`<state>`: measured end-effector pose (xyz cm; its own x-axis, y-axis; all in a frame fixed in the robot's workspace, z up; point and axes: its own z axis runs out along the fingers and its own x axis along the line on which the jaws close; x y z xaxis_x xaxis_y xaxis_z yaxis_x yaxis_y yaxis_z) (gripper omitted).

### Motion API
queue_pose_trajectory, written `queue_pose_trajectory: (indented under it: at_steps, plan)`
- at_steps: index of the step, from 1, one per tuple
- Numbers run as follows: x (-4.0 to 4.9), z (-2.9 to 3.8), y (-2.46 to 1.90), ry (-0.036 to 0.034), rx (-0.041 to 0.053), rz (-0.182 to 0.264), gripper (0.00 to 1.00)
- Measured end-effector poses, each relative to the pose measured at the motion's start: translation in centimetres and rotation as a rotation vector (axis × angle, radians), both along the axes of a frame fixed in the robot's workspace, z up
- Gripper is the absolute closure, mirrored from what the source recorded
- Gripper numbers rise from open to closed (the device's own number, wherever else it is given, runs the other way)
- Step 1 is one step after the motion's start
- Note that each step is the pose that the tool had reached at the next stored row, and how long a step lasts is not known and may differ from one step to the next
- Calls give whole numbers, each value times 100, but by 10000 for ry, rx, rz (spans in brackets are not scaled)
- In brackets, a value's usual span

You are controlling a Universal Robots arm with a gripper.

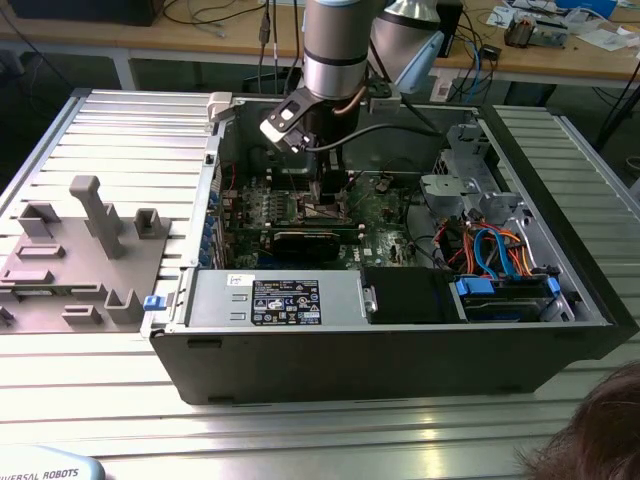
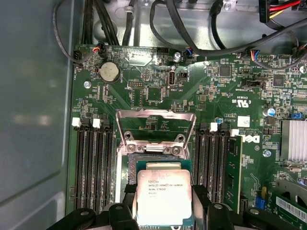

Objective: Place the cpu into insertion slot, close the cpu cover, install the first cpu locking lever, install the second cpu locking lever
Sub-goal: 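Place the cpu into insertion slot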

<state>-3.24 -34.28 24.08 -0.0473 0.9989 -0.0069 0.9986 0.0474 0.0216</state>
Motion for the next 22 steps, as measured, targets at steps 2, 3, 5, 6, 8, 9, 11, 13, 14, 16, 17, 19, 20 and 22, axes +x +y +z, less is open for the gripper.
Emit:
queue_pose_trajectory:
  at_steps: [2, 3, 5, 6, 8, 9, 11, 13, 14, 16, 17, 19, 20, 22]
  plan:
    - [0, -3, 0, 0, 0, 0, 46]
    - [0, -4, 0, 1, -1, 0, 46]
    - [0, -8, 0, 0, -1, 0, 46]
    - [0, -11, 0, 0, -1, 0, 46]
    - [0, -15, 0, 0, -1, 0, 46]
    - [0, -17, 0, 0, 0, 0, 46]
    - [0, -22, 0, 1, -1, 0, 46]
    - [0, -28, 0, 0, -1, 0, 46]
    - [0, -30, 0, 1, -1, 0, 46]
    - [0, -34, 0, 0, 0, 0, 46]
    - [0, -37, 0, 0, -1, 0, 46]
    - [0, -40, 0, 0, -1, 0, 46]
    - [0, -45, 0, 1, -1, 0, 46]
    - [0, -61, 0, 0, 0, 0, 46]
